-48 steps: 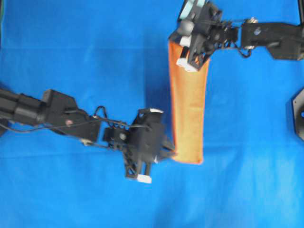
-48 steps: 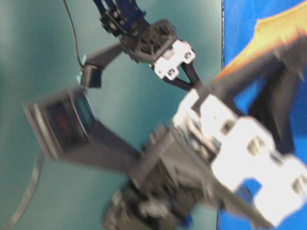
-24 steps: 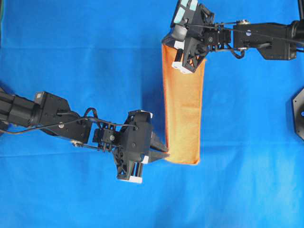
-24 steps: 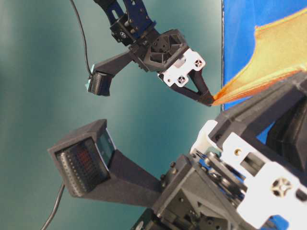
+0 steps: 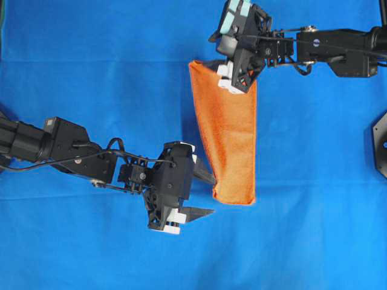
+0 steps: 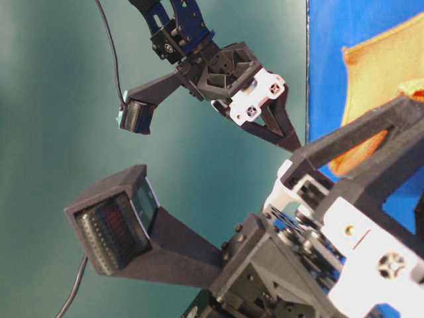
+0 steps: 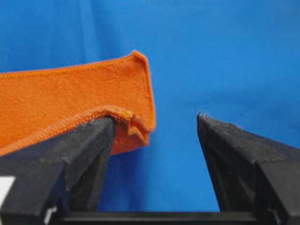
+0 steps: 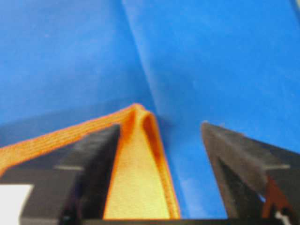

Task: Fold the orange towel.
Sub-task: 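Lay the folded towel down and open both grippers, then retract both grippers to the sides, then grasp the top corners of the folded rectangle with both grippers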

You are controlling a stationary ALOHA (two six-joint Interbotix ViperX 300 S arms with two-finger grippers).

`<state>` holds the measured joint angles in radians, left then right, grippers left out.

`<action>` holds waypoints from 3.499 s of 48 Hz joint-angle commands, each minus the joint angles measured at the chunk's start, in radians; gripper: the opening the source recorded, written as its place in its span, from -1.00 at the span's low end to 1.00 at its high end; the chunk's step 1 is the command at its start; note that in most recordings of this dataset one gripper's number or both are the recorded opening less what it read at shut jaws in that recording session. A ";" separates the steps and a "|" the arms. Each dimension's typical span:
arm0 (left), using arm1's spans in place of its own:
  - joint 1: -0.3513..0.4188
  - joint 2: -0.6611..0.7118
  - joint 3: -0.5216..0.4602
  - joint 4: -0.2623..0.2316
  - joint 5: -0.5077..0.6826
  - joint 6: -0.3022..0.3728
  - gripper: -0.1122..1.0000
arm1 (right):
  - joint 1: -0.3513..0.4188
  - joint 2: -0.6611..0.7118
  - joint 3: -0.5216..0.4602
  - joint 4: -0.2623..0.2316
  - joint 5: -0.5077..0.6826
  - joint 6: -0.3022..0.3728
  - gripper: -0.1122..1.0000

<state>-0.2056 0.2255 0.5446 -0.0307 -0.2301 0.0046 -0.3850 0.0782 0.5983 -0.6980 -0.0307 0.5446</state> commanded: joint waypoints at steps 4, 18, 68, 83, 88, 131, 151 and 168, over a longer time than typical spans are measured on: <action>0.005 -0.072 -0.014 0.003 0.043 0.014 0.31 | 0.003 -0.028 -0.012 -0.003 0.014 0.006 0.30; 0.006 -0.325 0.069 0.003 0.348 0.034 0.30 | 0.014 -0.210 0.069 -0.003 0.086 0.018 0.33; 0.212 -0.881 0.644 0.002 -0.092 0.018 0.30 | 0.144 -0.762 0.607 0.110 -0.213 0.124 0.31; 0.213 -0.854 0.621 0.002 -0.112 0.018 0.30 | 0.137 -0.761 0.584 0.117 -0.201 0.126 0.31; 0.235 -0.792 0.578 0.002 -0.132 0.020 0.31 | 0.110 -0.747 0.551 0.118 -0.164 0.124 0.31; 0.577 0.061 0.101 0.002 -0.186 0.034 0.76 | -0.167 -0.058 0.275 0.026 -0.129 0.103 0.33; 0.615 0.144 0.058 0.003 -0.189 0.032 0.53 | -0.173 0.023 0.268 0.023 -0.183 0.103 0.25; 0.545 0.141 0.075 0.005 -0.184 0.043 -0.76 | -0.164 0.023 0.256 0.011 -0.183 0.080 -0.74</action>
<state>0.3605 0.3835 0.6197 -0.0276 -0.4172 0.0460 -0.5522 0.1089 0.8698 -0.6842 -0.2102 0.6274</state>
